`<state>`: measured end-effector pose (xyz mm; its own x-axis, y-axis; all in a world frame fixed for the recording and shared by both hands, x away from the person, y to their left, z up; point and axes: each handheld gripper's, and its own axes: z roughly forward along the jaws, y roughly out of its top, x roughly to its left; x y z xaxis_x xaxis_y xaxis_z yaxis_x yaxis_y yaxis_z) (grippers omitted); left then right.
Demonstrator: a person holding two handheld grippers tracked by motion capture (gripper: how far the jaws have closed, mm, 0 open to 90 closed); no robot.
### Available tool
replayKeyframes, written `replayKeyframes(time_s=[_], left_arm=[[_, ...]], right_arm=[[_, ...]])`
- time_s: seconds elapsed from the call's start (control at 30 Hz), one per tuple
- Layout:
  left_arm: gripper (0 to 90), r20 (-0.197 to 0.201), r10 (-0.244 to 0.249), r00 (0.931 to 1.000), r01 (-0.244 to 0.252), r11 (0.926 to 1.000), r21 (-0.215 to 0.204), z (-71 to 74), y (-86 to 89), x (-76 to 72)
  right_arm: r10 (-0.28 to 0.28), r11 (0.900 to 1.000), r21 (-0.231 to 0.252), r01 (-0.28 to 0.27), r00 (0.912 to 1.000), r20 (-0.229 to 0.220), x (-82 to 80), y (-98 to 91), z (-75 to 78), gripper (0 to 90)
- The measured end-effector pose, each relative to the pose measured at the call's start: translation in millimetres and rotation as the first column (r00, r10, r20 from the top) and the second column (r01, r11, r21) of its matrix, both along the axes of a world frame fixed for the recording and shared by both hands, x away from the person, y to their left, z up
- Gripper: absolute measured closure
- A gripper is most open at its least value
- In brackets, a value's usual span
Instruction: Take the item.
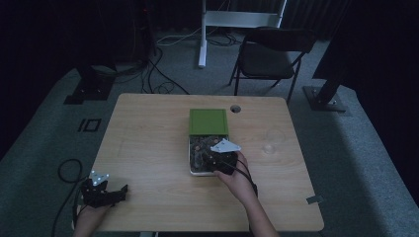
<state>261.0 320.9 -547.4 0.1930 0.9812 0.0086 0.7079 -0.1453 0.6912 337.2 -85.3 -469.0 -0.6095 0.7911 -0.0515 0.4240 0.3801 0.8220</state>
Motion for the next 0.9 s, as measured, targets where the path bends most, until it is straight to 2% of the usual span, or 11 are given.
replayKeyframes(time_s=[0.13, 0.2, 0.3, 0.37, 0.4, 0.47, 0.57, 0.67, 0.83, 0.9], left_arm=[[1.7, 0.0, 0.0, 1.0, 0.0, 1.0, 0.0, 0.0, 0.0, 0.0], [1.7, 0.0, 0.0, 1.0, 0.0, 1.0, 0.0, 0.0, 0.0, 0.0], [1.7, 0.0, 0.0, 1.0, 0.0, 1.0, 0.0, 0.0, 0.0, 0.0], [1.7, 0.0, 0.0, 1.0, 0.0, 1.0, 0.0, 0.0, 0.0, 0.0], [1.7, 0.0, 0.0, 1.0, 0.0, 1.0, 0.0, 0.0, 0.0, 0.0], [1.7, 0.0, 0.0, 1.0, 0.0, 1.0, 0.0, 0.0, 0.0, 0.0], [1.6, 0.0, 0.0, 1.0, 0.0, 1.0, 0.0, 0.0, 0.0, 0.0], [1.7, 0.0, 0.0, 1.0, 0.0, 1.0, 0.0, 0.0, 0.0, 0.0], [1.7, 0.0, 0.0, 1.0, 0.0, 1.0, 0.0, 0.0, 0.0, 0.0], [1.7, 0.0, 0.0, 1.0, 0.0, 1.0, 0.0, 0.0, 0.0, 0.0]], right_arm=[[-0.023, 0.9997, -0.004, 0.023, 0.9997, -0.007, -0.5, 1.9, -2.0, 48.3], [-0.028, 0.9991, -0.032, 0.028, 0.9996, 0.007, -0.9, 3.6, -2.9, 51.5], [-0.037, 0.999, -0.025, 0.037, 0.9993, 0.011, -0.4, 4.8, -4.5, 54.0], [-0.038, 0.9989, -0.026, 0.038, 0.9992, 0.01, -0.5, 5.3, -5.5, 59.9], [-0.038, 0.9989, -0.026, 0.038, 0.9992, 0.01, -0.5, 5.3, -5.5, 59.9], [-0.043, 0.9988, -0.024, 0.043, 0.999, 0.008, -1.3, 4.5, -5.8, 71.4], [-0.043, 0.9991, 0.0, 0.043, 0.9991, 0.0, -2.1, 3.1, -5.4, 77.0], [-0.044, 0.9986, 0.027, 0.044, 0.999, -0.004, -2.5, 0.6, -3.2, 78.0], [-0.041, 0.9985, 0.039, 0.04, 0.999, 0.021, -4.1, -2.7, 5.3, 78.2], [-0.042, 0.9974, 0.059, 0.041, 0.999, 0.017, -4.7, -4.1, 8.5, 78.3]])
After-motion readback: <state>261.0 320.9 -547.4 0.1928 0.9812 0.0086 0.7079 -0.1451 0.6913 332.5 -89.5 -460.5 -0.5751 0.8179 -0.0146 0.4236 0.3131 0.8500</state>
